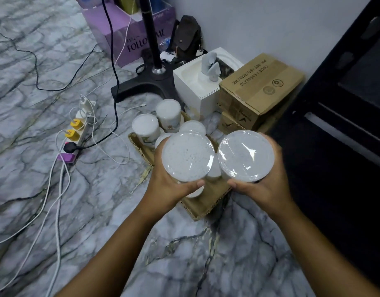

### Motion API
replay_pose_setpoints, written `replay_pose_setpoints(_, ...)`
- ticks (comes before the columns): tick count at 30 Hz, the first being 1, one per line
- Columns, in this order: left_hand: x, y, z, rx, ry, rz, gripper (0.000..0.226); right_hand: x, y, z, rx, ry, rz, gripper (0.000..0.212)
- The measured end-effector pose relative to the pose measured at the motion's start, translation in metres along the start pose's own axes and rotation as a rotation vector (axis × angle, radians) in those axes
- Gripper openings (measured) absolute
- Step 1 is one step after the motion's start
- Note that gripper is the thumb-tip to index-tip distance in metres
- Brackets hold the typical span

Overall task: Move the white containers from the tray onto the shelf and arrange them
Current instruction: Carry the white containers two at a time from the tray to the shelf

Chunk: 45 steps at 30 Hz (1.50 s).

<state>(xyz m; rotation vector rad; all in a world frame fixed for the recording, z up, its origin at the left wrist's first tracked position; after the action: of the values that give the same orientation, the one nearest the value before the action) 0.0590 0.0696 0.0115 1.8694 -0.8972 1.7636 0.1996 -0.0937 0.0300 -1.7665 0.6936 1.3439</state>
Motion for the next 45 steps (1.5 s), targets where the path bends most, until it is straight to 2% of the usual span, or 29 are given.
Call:
replay_pose_setpoints(9, 0.165, 0.014, -0.03, -0.042, -0.009, 0.015, 0.086, -0.166, -0.005, -0.016, 0.037, 0.012, 0.035, 0.094)
replay_pose_setpoints(24, 0.408, 0.063, -0.041, -0.063, -0.02, -0.03, 0.092, -0.404, 0.022, -0.094, 0.108, 0.033, 0.085, 0.094)
replay_pose_setpoints(34, 0.513, 0.082, -0.02, -0.189, -0.053, -0.021, 0.097, -0.514, 0.055, -0.142, 0.251, 0.038, 0.104, 0.095)
replay_pose_setpoints(45, 0.595, 0.096, 0.036, -0.434, -0.061, 0.062, 0.093, -0.596, 0.102, -0.226, 0.584, 0.118, 0.095, 0.1)
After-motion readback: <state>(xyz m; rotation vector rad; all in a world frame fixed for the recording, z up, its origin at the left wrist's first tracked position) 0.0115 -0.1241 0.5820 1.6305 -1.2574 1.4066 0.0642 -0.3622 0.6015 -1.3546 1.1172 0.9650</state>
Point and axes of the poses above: each hand's wrist, its own y-axis away from the middle knuckle, its own z-axis out of the palm, x = y × z, the point moved 10 cm from there along -y, towards the middle knuckle, and after that the axes turned 9 degrees about x, right-handed, at the moved point
